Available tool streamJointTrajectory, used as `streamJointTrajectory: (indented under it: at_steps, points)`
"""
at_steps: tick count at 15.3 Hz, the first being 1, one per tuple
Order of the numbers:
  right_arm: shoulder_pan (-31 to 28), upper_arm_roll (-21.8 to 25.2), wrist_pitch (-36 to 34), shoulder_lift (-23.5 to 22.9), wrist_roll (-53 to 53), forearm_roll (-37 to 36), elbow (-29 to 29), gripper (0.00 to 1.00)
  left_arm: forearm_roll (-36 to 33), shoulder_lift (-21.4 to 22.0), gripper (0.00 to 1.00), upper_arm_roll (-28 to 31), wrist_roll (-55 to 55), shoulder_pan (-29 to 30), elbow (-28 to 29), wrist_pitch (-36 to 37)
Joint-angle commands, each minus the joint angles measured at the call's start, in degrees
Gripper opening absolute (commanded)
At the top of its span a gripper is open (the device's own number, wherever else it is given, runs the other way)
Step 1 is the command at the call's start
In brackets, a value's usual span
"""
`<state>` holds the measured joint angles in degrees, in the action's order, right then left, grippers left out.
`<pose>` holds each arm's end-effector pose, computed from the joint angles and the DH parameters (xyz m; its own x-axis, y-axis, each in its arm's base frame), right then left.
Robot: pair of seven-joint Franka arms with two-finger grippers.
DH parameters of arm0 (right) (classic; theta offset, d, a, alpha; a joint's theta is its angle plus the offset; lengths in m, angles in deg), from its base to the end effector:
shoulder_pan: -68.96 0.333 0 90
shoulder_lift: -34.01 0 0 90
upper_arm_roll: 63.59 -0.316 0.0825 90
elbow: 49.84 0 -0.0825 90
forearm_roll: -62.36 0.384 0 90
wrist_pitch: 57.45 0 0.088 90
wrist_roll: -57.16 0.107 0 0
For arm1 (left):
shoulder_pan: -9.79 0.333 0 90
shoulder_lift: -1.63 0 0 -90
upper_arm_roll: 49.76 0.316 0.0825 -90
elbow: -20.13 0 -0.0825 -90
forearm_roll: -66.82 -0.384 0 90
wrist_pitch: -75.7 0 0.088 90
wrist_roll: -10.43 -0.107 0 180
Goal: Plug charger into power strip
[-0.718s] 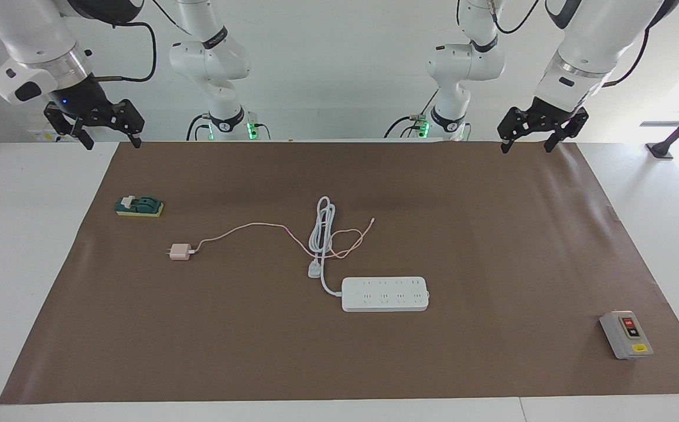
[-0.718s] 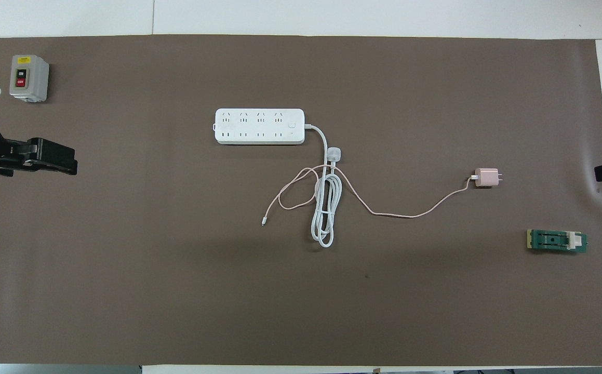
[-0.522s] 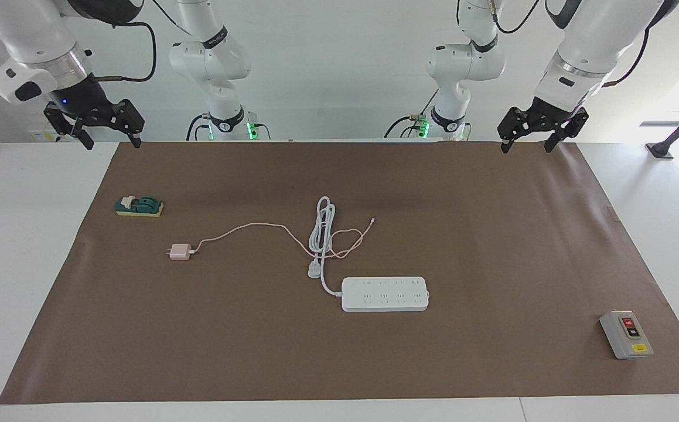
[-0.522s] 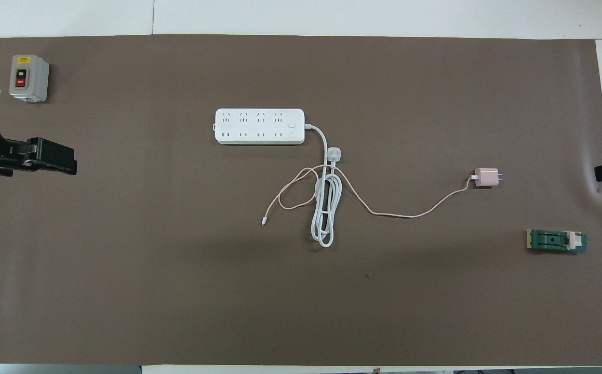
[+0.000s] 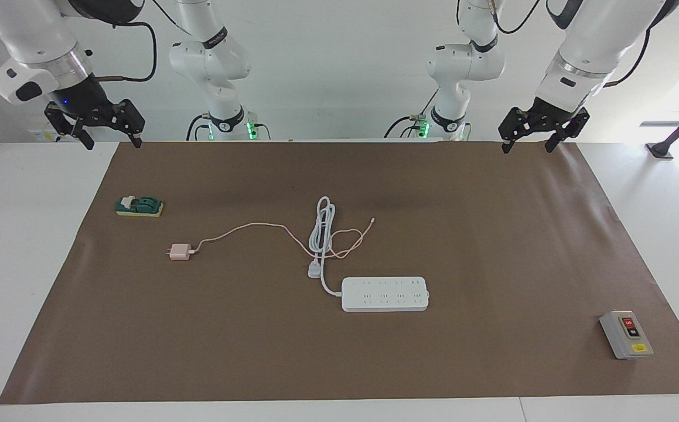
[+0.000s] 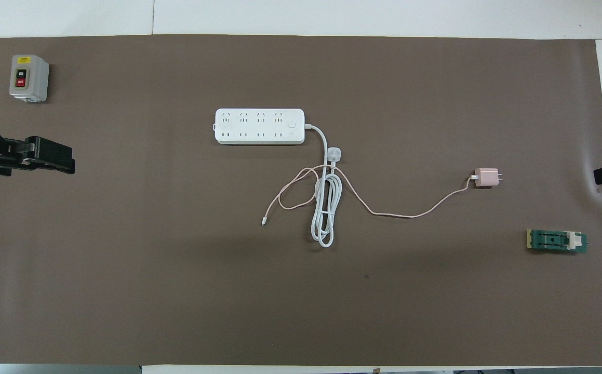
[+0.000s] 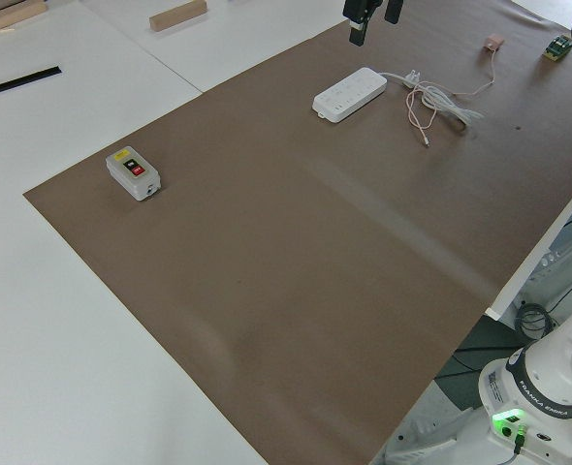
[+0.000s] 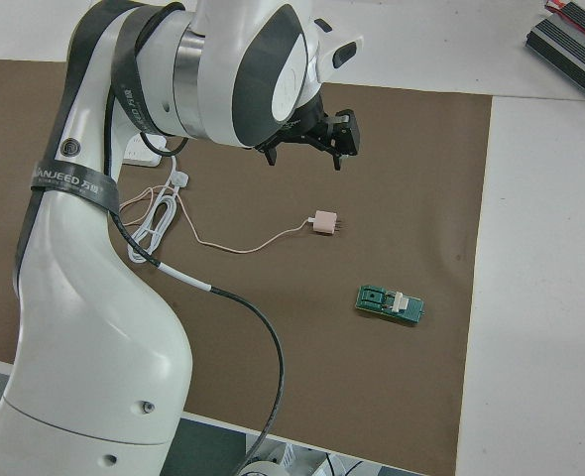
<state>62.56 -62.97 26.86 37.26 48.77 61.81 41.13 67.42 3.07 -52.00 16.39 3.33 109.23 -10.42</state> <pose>0.5222 -0.0656 0.6388 0.9979 0.0232 -0.0602 0.0233 -0.9997 0.0002 0.5335 -0.0831 0.6398 0.9984 -0.0484 -0.0277 -0.0483 -0.9988 0.0066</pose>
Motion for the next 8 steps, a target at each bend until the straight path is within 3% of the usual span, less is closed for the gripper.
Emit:
streamJointTrajectory:
  at_steps: [1,8]
  points:
    - [-0.6,-0.1,-1.5,1.7,0.8,-0.9,1.5,1.00,-0.9,-0.4,1.00,0.2,-0.8,0.0,-0.4,-0.6]
    - [-0.7,0.3,-2.6,2.6,1.4,-0.8,3.6,1.00,-0.9,-0.5,1.00,0.3,-0.8,0.0,-0.4,-0.8]
